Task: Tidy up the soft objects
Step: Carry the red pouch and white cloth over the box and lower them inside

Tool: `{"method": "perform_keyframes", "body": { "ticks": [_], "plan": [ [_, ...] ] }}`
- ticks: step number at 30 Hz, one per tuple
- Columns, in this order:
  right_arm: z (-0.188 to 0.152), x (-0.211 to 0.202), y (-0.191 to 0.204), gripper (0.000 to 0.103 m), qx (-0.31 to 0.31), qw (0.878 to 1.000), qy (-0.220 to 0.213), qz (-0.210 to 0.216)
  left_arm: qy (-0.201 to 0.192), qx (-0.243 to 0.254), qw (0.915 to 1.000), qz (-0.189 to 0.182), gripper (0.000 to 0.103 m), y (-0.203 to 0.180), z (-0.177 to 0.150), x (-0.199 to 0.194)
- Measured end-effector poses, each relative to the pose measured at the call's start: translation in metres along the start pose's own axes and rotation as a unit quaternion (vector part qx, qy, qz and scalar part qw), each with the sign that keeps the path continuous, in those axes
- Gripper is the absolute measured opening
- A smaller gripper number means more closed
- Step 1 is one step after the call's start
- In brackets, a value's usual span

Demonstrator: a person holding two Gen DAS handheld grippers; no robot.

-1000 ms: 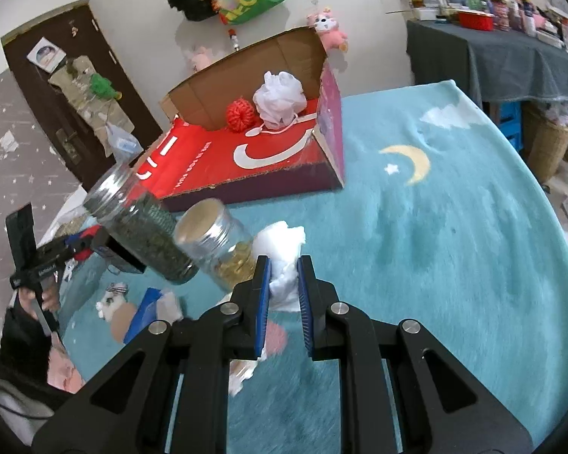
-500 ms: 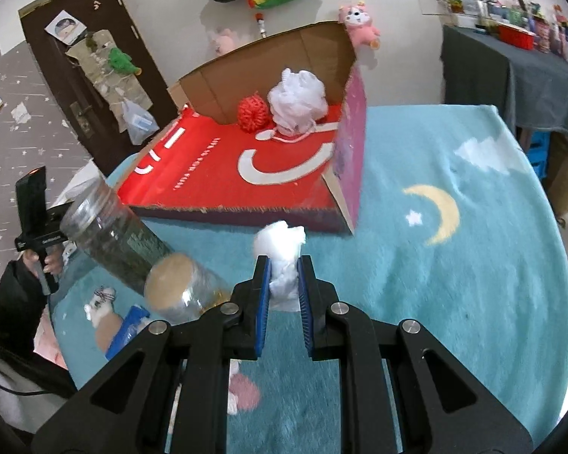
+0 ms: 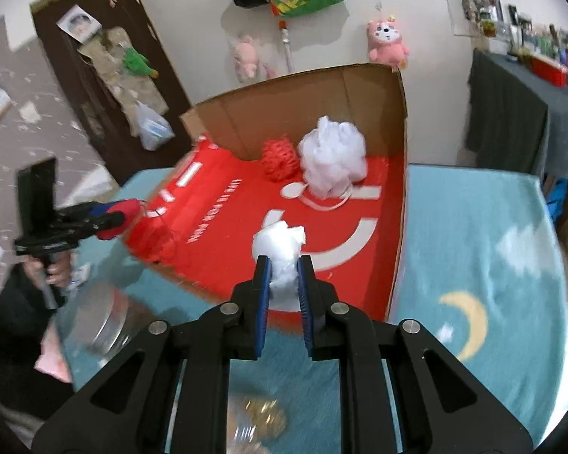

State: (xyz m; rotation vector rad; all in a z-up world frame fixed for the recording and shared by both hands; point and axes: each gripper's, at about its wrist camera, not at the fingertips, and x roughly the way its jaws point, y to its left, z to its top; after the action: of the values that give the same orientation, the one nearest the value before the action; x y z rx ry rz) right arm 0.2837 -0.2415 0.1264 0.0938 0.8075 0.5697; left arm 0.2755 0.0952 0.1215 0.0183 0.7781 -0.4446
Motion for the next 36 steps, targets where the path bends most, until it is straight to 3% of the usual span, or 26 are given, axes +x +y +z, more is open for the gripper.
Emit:
{"method": "perform_keyframes", "body": {
  "ticks": [3, 6, 14, 24, 36],
  "plan": [
    [0.019, 0.021, 0.006, 0.014, -0.012, 0.999, 0.022, -0.040, 0.030, -0.020, 0.9986, 0.038, 0.038, -0.001, 0.018, 0.020],
    [0.035, 0.045, 0.006, 0.014, -0.016, 0.995, 0.050, -0.082, 0.058, -0.039, 0.9965, 0.047, 0.038, -0.001, 0.029, 0.040],
    [0.067, 0.114, -0.006, 0.014, -0.037, 0.975, 0.129, -0.178, 0.097, -0.034, 0.9887, 0.109, 0.038, 0.002, 0.056, 0.097],
    [0.076, 0.157, -0.014, 0.014, -0.060, 0.958, 0.172, -0.223, 0.133, -0.031, 0.9767, 0.165, 0.039, 0.019, 0.064, 0.144],
    [0.070, 0.168, -0.020, 0.015, -0.078, 0.950, 0.190, -0.237, 0.147, -0.033, 0.9742, 0.168, 0.042, 0.027, 0.056, 0.154]
  ]
}}
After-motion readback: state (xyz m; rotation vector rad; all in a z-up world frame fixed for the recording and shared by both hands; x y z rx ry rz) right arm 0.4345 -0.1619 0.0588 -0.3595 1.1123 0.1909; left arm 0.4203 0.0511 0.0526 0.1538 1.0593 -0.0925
